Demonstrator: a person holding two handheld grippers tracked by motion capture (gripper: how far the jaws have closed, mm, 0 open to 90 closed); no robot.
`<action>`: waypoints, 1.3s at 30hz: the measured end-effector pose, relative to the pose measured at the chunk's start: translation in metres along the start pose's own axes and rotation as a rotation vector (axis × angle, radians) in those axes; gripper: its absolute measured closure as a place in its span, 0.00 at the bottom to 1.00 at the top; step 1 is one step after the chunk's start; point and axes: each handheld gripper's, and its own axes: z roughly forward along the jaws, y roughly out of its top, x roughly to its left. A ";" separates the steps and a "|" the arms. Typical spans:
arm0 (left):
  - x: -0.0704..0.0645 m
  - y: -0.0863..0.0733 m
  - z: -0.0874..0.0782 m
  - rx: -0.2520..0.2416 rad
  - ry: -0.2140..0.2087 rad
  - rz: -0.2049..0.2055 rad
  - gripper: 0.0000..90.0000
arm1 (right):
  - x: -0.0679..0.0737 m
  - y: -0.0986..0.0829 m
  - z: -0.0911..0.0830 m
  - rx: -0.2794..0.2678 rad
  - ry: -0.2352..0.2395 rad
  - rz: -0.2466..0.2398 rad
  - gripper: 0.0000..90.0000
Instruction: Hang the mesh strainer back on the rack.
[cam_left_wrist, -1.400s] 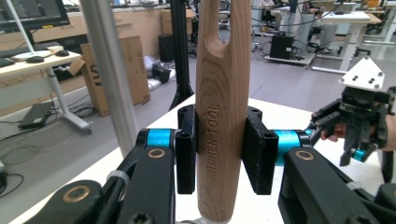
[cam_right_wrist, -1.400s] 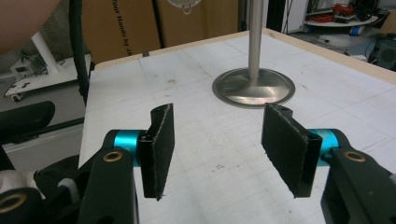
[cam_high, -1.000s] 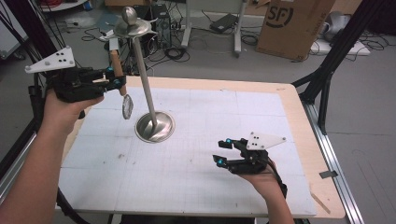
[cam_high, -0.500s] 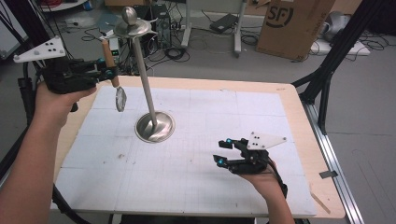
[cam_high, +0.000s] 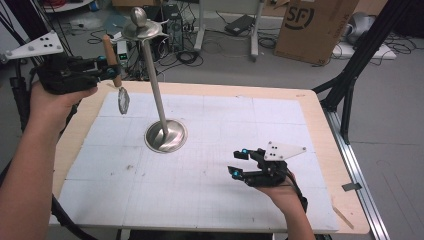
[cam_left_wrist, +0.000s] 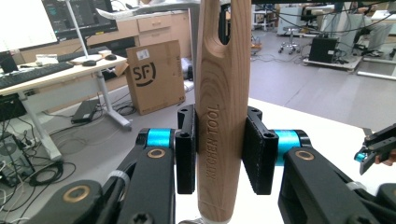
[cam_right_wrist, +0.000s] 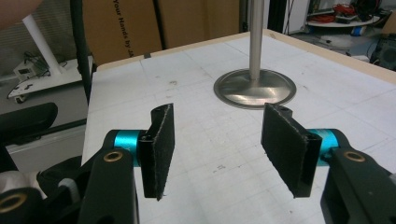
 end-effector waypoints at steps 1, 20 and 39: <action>0.000 0.001 0.001 0.000 0.003 0.001 0.77 | 0.000 0.000 0.000 0.000 -0.001 -0.003 0.49; 0.008 0.004 0.016 0.051 0.054 0.000 0.77 | -0.001 0.000 -0.001 -0.005 0.003 0.001 0.50; 0.007 -0.002 0.024 0.052 0.087 -0.017 0.63 | -0.001 0.000 -0.002 -0.003 0.006 0.003 0.50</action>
